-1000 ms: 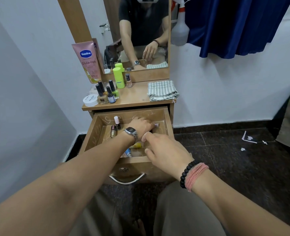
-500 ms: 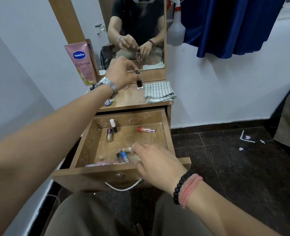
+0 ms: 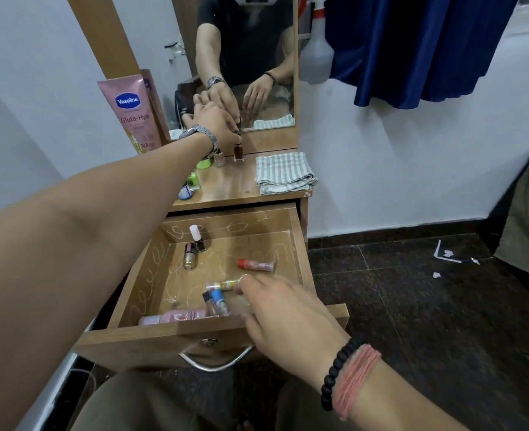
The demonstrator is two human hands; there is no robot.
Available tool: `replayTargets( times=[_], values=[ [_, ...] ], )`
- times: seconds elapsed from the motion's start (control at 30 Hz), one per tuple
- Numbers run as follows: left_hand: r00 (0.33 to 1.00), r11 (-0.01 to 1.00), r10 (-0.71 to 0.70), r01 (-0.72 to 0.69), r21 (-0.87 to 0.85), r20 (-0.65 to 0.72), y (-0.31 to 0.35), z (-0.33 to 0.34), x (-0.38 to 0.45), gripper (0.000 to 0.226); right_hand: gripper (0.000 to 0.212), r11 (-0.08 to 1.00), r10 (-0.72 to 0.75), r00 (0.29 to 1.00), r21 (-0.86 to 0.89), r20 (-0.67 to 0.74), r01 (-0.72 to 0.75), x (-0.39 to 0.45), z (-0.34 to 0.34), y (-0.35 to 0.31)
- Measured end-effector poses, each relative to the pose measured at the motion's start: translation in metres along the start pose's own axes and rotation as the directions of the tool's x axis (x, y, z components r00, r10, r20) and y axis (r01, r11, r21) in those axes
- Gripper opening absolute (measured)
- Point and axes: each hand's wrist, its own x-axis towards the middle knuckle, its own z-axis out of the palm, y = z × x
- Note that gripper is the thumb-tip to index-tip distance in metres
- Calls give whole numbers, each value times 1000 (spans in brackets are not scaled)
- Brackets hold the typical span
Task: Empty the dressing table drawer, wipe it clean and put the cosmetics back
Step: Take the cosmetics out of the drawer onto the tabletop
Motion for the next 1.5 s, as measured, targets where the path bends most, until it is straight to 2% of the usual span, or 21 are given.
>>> replayTargets(
  times=[0.6, 0.93, 1.17, 1.27, 1.37, 1.43, 1.5],
  values=[
    [999, 994, -48, 49, 94, -19, -22, 14, 24, 25, 31, 1000, -9, 1000, -15, 25, 9, -1, -2, -2],
    [998, 995, -56, 54, 83, 30, -30, 21, 37, 40, 31, 1000, -8, 1000, -20, 27, 8, 0, -3, -2],
    [1000, 996, -18, 16, 91, 24, -27, 9, 24, 40, 31, 1000, 3, 1000, -5, 27, -3, -1, -5, -2],
    [987, 994, 101, -96, 51, -123, -18, -17, 3, 30, 28, 999, 54, 998, -4, 12, -53, -1, -6, 2],
    [932, 964, 261, -267, 11, -251, -5, -41, -30, 22, 33, 990, 137, 991, -44, 11, -136, 0, -6, 13],
    [892, 920, 369, -390, -31, -260, 1, -49, -60, 18, 35, 977, 198, 980, -90, 16, -196, 1, -8, 21],
    [858, 875, 470, -484, -19, -208, 1, -47, -93, 15, 37, 961, 252, 968, -127, 21, -247, 1, -10, 29]
  ],
)
